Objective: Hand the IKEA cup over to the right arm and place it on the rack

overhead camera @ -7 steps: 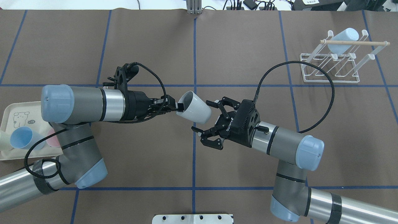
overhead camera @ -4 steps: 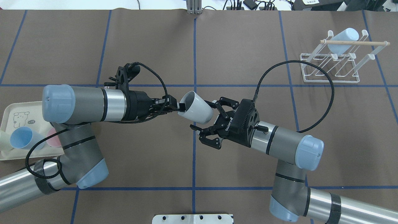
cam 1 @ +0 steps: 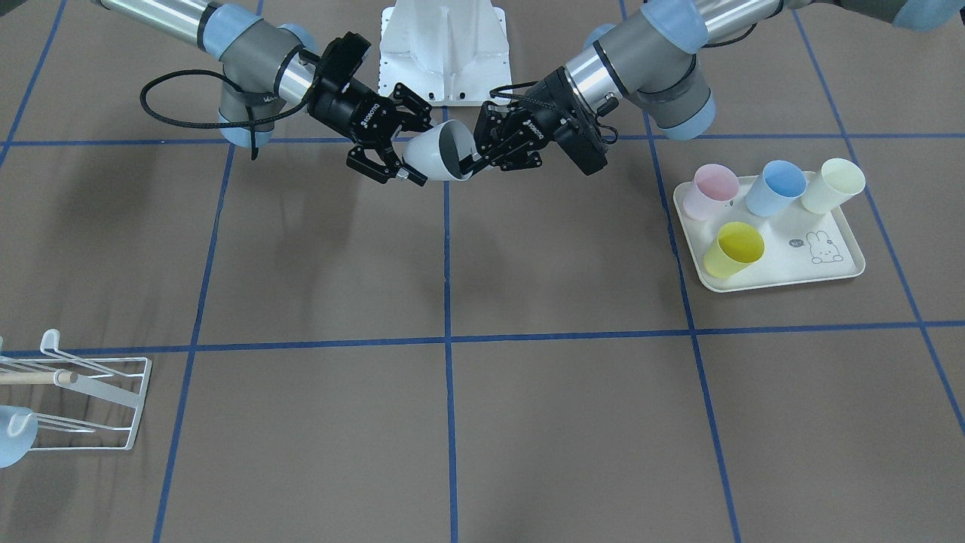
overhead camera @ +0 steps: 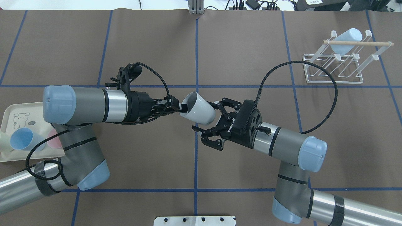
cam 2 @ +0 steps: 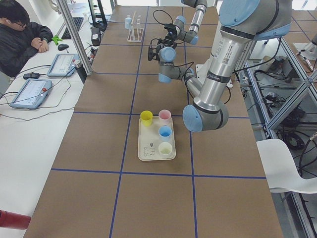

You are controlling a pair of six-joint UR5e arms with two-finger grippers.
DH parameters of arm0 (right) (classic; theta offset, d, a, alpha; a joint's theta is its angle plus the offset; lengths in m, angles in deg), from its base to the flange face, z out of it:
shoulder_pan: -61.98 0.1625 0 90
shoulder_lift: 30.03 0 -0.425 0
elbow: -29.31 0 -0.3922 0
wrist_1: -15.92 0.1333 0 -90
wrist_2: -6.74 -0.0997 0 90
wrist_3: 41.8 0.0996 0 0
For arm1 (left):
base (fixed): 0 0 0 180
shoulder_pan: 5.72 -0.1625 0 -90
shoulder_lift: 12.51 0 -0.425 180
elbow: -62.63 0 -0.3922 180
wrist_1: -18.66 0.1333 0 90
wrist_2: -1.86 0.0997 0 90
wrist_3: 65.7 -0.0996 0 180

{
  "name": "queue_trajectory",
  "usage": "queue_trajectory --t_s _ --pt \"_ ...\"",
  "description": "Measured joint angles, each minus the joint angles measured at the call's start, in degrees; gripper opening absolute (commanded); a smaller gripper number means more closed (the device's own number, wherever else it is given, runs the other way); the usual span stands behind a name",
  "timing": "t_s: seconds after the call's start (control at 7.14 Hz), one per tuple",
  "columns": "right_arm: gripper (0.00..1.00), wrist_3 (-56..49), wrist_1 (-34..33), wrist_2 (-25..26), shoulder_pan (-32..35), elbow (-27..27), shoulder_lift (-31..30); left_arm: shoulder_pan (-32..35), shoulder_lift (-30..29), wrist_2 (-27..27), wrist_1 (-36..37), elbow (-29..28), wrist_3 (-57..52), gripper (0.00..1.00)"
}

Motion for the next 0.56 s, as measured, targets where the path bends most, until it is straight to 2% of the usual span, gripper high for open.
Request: queue_trajectory --t_s 0.28,0.56 --pt "0.0 0.0 0.7 0.0 -0.1 -0.2 -0.6 0.2 0.6 -0.1 -1.0 0.0 -1.1 1.0" --pt "0.0 0.0 -2.8 0.0 0.3 -0.3 -1.5 1.4 3.2 -0.9 -1.1 1.1 -3.8 1.0"
